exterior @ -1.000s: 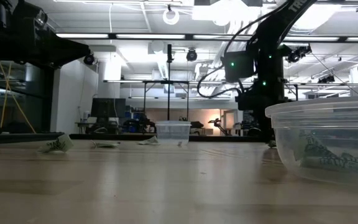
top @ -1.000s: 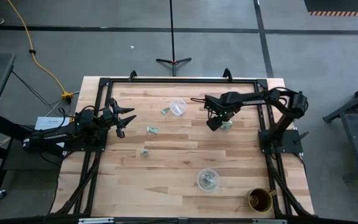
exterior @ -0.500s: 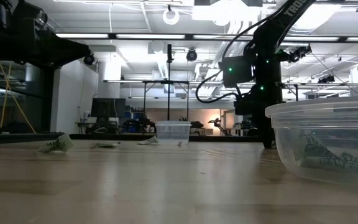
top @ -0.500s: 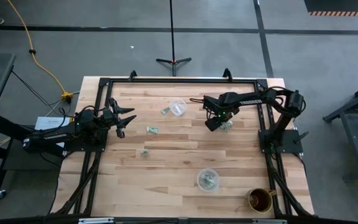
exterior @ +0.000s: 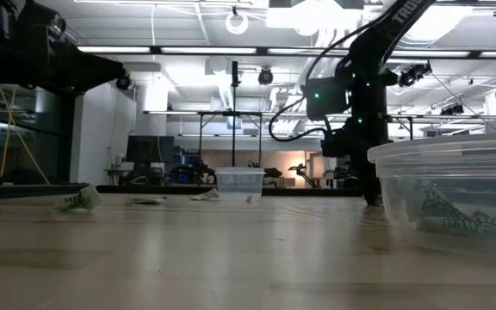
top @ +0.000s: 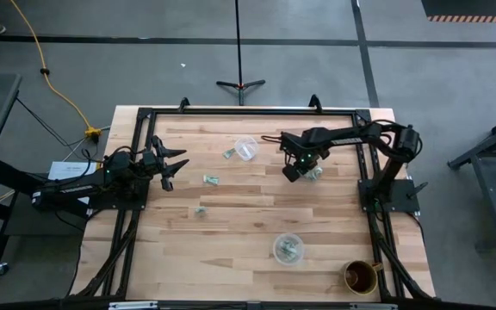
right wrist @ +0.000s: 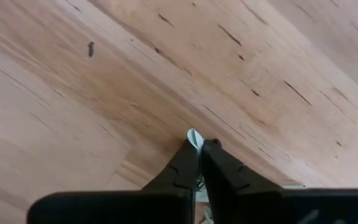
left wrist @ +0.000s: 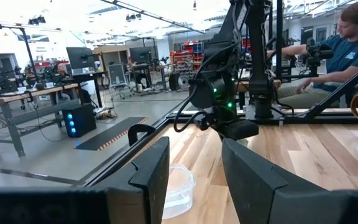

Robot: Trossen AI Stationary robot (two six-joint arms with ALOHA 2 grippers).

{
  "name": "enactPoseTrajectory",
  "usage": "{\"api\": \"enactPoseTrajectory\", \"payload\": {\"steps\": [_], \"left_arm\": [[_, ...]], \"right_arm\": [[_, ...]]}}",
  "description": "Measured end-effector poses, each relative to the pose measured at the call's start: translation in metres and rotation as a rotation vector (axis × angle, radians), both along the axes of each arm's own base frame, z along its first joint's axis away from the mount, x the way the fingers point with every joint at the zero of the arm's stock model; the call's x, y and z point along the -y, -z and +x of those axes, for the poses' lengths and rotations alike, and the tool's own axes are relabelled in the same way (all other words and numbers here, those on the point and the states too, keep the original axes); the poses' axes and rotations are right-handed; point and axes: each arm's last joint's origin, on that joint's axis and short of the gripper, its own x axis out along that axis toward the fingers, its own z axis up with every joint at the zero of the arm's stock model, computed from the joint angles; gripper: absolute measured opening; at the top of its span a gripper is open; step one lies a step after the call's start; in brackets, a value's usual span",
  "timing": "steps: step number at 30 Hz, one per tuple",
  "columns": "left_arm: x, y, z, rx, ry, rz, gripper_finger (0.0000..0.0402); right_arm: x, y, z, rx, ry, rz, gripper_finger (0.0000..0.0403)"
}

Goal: Pick and place Stevia / Truvia into bins
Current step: Put the stevia packet into the top transparent container

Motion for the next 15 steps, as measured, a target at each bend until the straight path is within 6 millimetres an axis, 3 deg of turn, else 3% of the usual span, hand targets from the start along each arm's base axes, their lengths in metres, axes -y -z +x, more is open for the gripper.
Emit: {"api": "enactPoseTrajectory", "payload": {"steps": [3,8,15], "left_arm": [[0.0,0.0,0.0,0.0,0.0,0.0,0.0182],[0.0,0.0,0.0,0.0,0.0,0.0,0.0182],[0.0,0.0,0.0,0.0,0.0,0.0,0.0182]], "right_arm": [[0.003,-0.008,0.014,0.09,-0.033,-0.027,0.0006],[0.008,-0.034,0.053,0.426,-0.161,-0.106,0.0009],[0.009,-0.071,0.092,0.808,-0.352,-0.371,0.0005]]}}
